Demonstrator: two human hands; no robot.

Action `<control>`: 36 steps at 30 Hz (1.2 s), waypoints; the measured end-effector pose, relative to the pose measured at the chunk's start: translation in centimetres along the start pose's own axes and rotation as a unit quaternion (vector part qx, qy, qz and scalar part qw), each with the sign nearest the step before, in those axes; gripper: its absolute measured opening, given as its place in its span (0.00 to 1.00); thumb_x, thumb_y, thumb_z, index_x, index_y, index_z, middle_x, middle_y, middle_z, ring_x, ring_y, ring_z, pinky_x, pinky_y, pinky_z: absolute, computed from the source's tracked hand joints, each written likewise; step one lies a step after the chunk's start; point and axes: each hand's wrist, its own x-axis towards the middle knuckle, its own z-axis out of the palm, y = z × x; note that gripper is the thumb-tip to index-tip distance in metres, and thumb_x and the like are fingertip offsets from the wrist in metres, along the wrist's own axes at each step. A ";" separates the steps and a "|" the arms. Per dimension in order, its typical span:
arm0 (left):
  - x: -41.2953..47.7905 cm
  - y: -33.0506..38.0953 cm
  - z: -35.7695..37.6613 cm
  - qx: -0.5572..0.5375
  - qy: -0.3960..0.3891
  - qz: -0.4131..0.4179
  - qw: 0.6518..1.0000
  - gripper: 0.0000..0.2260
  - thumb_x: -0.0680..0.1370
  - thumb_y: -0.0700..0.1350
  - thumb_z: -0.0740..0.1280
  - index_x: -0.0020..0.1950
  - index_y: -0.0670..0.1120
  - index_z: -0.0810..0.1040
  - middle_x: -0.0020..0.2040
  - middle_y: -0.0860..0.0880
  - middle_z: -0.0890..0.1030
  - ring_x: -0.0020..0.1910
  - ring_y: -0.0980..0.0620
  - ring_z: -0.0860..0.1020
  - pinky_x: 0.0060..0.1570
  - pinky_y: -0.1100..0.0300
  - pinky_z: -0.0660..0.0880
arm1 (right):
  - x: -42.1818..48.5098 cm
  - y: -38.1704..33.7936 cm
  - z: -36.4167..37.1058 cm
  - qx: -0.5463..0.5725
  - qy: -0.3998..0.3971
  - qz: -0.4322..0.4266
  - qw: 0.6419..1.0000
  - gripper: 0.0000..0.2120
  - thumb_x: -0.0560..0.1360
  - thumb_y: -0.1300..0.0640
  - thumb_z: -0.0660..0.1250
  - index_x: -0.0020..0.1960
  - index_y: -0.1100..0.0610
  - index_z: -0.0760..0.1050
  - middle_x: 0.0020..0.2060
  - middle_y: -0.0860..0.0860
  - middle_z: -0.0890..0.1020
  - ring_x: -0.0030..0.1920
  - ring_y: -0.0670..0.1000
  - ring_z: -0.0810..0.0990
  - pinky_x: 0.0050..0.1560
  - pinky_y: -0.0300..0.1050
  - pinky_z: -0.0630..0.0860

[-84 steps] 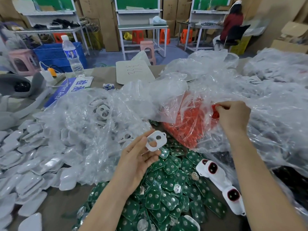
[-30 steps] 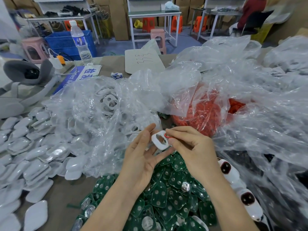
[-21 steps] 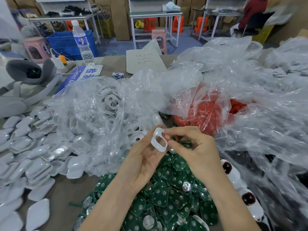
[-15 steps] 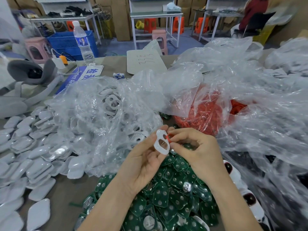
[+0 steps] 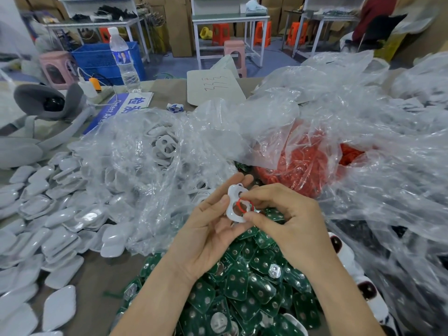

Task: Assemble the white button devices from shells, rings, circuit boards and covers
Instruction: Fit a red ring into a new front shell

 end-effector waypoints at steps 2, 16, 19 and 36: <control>0.0 -0.1 0.0 -0.001 -0.007 -0.002 1.000 0.25 0.67 0.39 0.79 0.63 0.40 0.80 0.66 0.43 0.78 0.60 0.47 0.80 0.51 0.53 0.81 | 0.0 0.0 -0.1 -0.003 -0.007 -0.006 1.000 0.19 0.68 0.64 0.76 0.50 0.43 0.81 0.49 0.39 0.82 0.50 0.43 0.82 0.53 0.33 0.75; 0.2 -0.5 -0.6 0.016 0.008 0.005 1.000 0.17 0.72 0.40 0.72 0.62 0.43 0.81 0.63 0.45 0.80 0.58 0.50 0.81 0.59 0.54 0.77 | 0.0 0.3 0.1 0.004 -0.021 -0.022 1.000 0.14 0.67 0.60 0.74 0.50 0.46 0.82 0.48 0.41 0.80 0.48 0.48 0.81 0.51 0.40 0.78; 0.2 -0.4 -0.7 0.017 0.003 0.004 1.000 0.18 0.72 0.40 0.73 0.62 0.43 0.81 0.64 0.45 0.80 0.57 0.49 0.81 0.60 0.53 0.75 | 0.0 0.4 0.1 0.012 -0.028 -0.008 1.000 0.13 0.67 0.60 0.74 0.50 0.48 0.82 0.47 0.42 0.79 0.48 0.50 0.81 0.51 0.43 0.78; 0.1 -1.0 -0.4 0.009 -0.003 0.002 1.000 0.26 0.67 0.43 0.80 0.64 0.42 0.80 0.66 0.43 0.78 0.60 0.47 0.80 0.60 0.51 0.77 | 0.3 0.2 -0.4 0.079 -0.036 0.033 0.996 0.11 0.65 0.60 0.77 0.46 0.50 0.84 0.45 0.46 0.83 0.45 0.48 0.82 0.50 0.39 0.78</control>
